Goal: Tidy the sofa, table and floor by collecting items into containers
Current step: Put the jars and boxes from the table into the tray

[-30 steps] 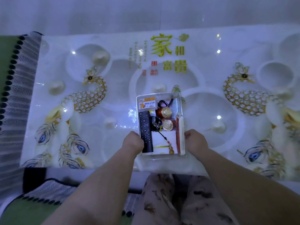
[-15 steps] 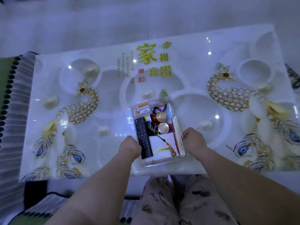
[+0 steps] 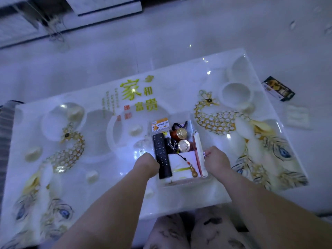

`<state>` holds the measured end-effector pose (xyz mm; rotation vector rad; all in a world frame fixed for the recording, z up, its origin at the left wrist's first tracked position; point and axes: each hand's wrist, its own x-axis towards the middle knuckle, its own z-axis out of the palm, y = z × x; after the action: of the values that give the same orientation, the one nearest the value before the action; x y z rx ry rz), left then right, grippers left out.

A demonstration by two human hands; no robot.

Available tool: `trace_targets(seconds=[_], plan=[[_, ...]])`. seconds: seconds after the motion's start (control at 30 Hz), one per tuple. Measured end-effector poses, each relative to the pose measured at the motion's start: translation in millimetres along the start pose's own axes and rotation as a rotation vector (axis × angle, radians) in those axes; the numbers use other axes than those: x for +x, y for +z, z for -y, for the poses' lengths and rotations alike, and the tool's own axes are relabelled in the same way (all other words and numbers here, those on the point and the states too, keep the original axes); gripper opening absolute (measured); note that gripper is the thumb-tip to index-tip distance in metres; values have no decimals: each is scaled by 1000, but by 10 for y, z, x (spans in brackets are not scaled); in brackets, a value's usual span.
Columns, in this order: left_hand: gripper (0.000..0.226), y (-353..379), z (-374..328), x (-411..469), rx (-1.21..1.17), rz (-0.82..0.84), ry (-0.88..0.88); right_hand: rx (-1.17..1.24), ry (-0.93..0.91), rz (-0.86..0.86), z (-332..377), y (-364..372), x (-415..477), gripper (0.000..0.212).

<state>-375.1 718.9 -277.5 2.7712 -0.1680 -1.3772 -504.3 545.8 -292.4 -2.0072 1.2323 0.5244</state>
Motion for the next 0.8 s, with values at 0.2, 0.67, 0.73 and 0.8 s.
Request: trace_targets(seconds=[0.2, 0.67, 0.73, 0.8], plan=[[38, -69, -884, 46, -18, -50, 48, 8, 49, -63, -186, -589, 394, 28], [26, -160, -2766, 647, -32, -59, 142, 56, 51, -185, -561, -1874, 1785, 31], [24, -189, -3001, 762, -78, -65, 143, 70, 55, -214, -554, -2030, 1997, 31], [23, -206, -3203, 896, -112, -88, 134, 92, 53, -246, -535, -2171, 2180, 31]])
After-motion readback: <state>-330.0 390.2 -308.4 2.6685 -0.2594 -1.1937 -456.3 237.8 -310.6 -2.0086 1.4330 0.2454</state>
